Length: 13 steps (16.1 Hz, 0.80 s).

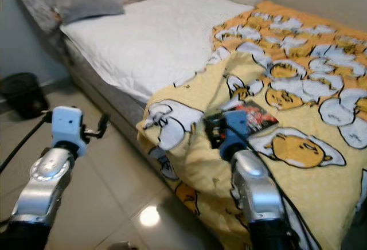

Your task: Clean up the room

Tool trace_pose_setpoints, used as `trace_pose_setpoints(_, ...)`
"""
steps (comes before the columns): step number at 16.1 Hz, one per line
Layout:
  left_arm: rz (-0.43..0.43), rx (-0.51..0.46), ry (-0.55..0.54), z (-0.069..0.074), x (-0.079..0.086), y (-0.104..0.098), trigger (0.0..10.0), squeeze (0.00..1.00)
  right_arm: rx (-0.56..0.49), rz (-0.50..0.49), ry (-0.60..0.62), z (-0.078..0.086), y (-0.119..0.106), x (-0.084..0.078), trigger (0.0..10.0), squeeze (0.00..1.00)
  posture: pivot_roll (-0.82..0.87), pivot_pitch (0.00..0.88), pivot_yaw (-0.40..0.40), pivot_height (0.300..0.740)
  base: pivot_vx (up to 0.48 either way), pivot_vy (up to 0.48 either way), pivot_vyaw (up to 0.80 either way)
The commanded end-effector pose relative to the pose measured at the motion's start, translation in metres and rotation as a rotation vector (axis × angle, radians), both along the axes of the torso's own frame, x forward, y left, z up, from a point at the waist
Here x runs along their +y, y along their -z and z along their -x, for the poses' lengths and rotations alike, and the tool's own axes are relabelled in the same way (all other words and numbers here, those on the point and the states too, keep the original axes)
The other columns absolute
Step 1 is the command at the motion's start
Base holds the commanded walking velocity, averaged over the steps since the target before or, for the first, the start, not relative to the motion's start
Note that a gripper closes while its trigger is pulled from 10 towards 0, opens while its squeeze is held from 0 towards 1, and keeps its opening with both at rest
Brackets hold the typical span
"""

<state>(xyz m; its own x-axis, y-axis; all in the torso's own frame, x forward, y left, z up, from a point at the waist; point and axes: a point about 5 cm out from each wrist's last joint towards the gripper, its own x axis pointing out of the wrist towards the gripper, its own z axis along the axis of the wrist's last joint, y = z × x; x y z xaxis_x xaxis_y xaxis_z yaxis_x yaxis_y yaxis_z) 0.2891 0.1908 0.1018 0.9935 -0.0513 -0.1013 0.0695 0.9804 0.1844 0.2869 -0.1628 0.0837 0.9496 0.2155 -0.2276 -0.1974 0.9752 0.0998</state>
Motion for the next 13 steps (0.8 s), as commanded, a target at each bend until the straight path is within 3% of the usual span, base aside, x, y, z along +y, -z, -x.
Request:
trace_pose_setpoints(1, -0.019, -0.011, 0.000, -0.0014, 0.0024, -0.0039, 10.0, 1.00, -0.015, -0.022, -0.008, -0.0023, -0.0053, 0.0021, 10.0, 0.00, 0.01, 0.000, 0.019, 0.740, 0.000, -0.304, 0.00)
trace_pose_setpoints(7, 0.017, -0.017, 0.018, -0.0029, -0.0016, -0.0071, 10.0, 1.00, 0.002, -0.024, 0.009, -0.0041, -0.0050, -0.0032, 10.0, 0.00, 0.01, 0.000, 0.021, 0.740, 0.000, -0.050, 0.00)
trace_pose_setpoints(9, 0.009, 0.005, 0.037, -0.0024, -0.0038, -0.0046, 10.0, 0.93, 0.005, -0.024, 0.009, -0.0037, -0.0044, -0.0026, 10.0, 0.00, 0.01, 0.000, 0.019, 0.740, 0.000, 0.000, 0.00)
trace_pose_setpoints(13, 0.025, -0.004, 0.067, -0.0019, -0.0037, -0.0056, 10.0, 0.94, 0.010, -0.027, 0.004, -0.0036, -0.0035, 0.0006, 10.0, 0.00, 0.01, 0.000, 0.017, 0.740, 0.000, 0.000, 0.00)
